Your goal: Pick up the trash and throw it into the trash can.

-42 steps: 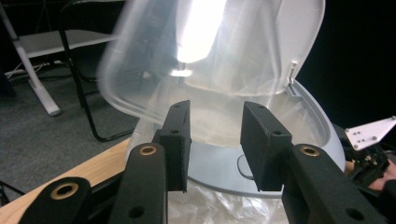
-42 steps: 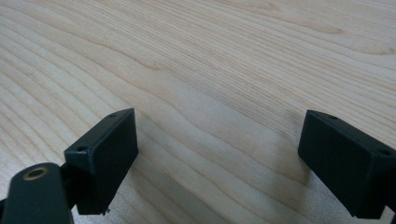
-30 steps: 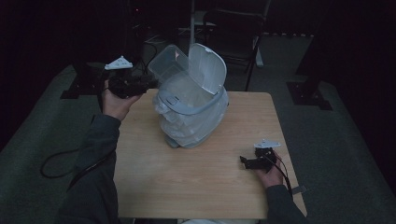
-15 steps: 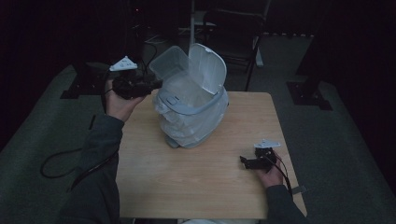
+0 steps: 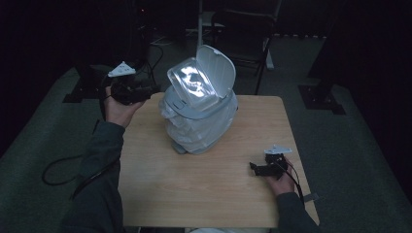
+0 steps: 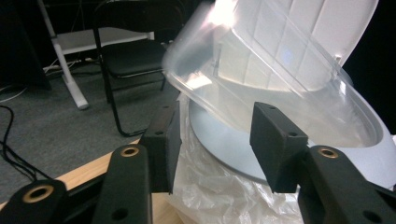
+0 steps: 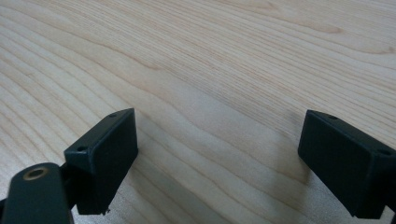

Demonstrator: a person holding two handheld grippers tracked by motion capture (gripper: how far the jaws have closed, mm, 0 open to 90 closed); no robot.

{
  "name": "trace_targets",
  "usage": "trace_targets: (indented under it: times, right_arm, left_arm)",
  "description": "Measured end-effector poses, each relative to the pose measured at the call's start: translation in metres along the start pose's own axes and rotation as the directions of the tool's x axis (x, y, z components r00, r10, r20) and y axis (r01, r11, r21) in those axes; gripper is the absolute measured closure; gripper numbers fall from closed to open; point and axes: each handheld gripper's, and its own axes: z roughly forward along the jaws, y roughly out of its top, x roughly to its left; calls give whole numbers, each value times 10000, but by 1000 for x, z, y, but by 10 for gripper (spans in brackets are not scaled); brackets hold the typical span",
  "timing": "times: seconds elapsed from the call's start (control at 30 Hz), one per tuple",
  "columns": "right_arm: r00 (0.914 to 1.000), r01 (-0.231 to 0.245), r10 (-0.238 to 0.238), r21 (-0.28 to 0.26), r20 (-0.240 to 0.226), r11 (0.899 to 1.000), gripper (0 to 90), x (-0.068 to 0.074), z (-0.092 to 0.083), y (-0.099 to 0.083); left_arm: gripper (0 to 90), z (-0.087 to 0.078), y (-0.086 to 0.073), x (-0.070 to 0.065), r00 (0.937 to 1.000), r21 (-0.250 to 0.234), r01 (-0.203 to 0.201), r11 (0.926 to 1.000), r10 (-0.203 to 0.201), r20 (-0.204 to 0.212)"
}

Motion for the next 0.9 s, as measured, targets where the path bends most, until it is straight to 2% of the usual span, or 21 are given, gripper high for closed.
trace_targets:
  times: [0.2, 0.43, 0.5, 0.57, 0.9]
  right_arm:
    - [10000, -1, 1, -1, -1, 10000, 112, 0, 0, 0]
    - [10000, 0, 0, 1, -7, 10000, 112, 0, 0, 0]
    - [10000, 1, -1, 1, -6, 10000, 112, 0, 0, 0]
    - [10000, 3, -3, 0, -8, 10000, 112, 0, 0, 0]
    - [10000, -5, 5, 1, -8, 10000, 112, 0, 0, 0]
  left_arm:
    - [531, -4, 2, 1, 9999, -162, 39, 9999, -38, 96]
    - [511, 1, 10, -3, 9985, -210, 54, 9998, -42, 548]
    - [506, 1, 10, -3, 9985, -210, 54, 9998, -42, 548]
    - [498, 5, 17, -8, 9968, -227, -25, 9997, 43, 798]
    - [493, 19, 30, -22, 9924, -292, -280, 9992, 313, 1187]
